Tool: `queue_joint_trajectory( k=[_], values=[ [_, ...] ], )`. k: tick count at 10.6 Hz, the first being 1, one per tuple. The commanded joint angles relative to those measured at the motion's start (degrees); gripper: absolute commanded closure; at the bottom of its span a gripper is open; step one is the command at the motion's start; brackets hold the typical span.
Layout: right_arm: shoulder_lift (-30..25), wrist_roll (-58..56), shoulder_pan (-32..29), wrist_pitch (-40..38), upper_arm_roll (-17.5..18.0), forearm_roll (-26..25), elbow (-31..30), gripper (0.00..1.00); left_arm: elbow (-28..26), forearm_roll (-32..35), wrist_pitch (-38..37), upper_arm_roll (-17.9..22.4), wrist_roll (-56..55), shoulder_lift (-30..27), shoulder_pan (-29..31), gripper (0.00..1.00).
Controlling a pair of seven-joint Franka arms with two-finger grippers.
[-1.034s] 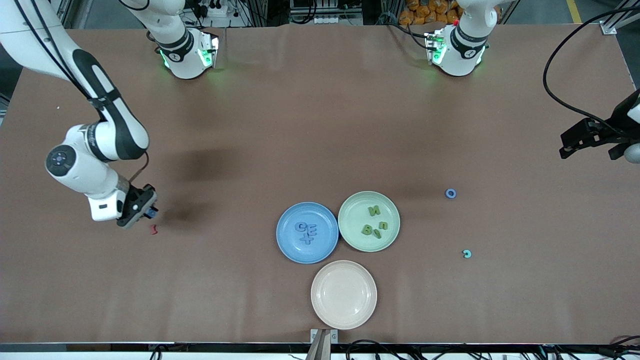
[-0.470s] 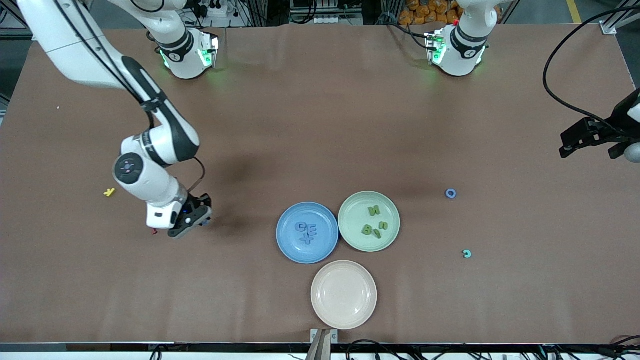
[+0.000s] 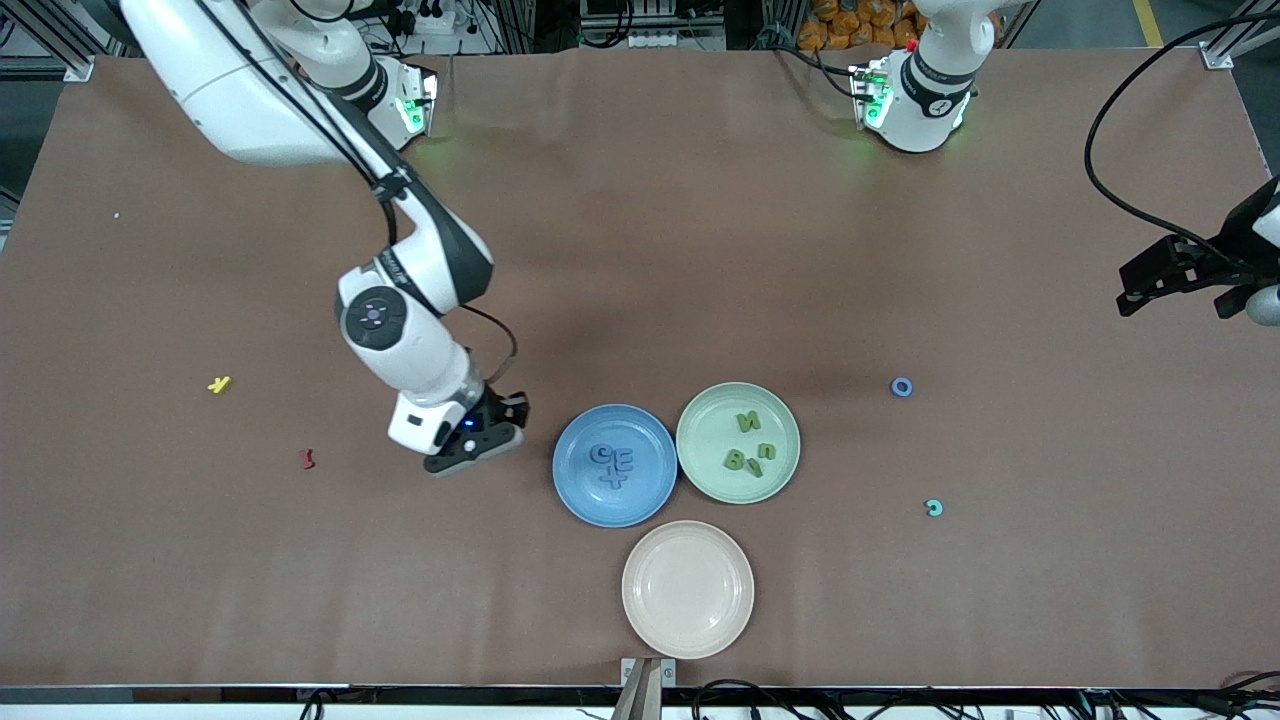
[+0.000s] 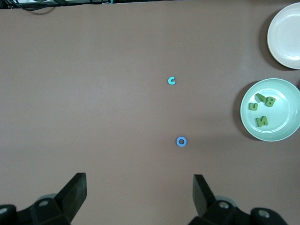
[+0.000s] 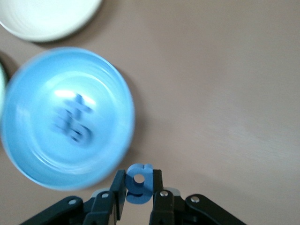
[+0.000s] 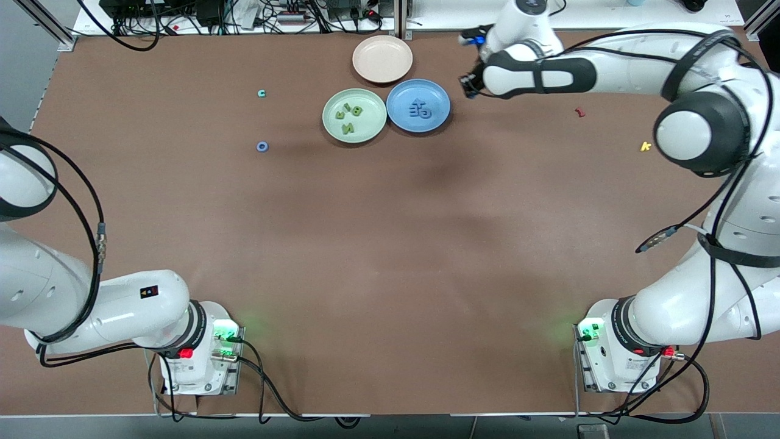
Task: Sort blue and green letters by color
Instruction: 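Lower g onto the blue plate and open the right gripper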
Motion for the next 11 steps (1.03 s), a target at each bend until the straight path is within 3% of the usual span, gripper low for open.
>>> queue_joint_trajectory(
  k=[1, 2, 3, 5, 11],
  values=[
    [7.7, 11.7, 5.4, -0.8, -0.1, 3.4, 11.9, 1.0, -0.8, -1.4, 0.0, -0.4, -0.3, -0.8, 0.6, 0.0],
    [9.4, 13.3, 7.3, -0.5, -0.1, 7.3, 15.0, 1.0, -0.8, -1.4, 0.0, -0.4, -0.3, -0.8, 0.6, 0.0],
    [10.9, 16.1, 9.2, -0.4, -0.2, 10.8, 18.2, 0.89, -0.9, -1.4, 0.0, -0.4, -0.3, -0.8, 0.6, 0.0],
    [12.5, 22.6, 11.3, 0.5, -0.7, 12.0, 21.1, 0.0, -0.8, -1.4, 0.0, -0.3, -0.3, -0.8, 0.6, 0.0],
    [11.7, 21.5, 9.8, 0.8, -2.6, 11.3, 19.9, 0.0, -0.8, -1.5, 0.6, -0.3, -0.3, -0.6, 0.7, 0.0]
  ],
)
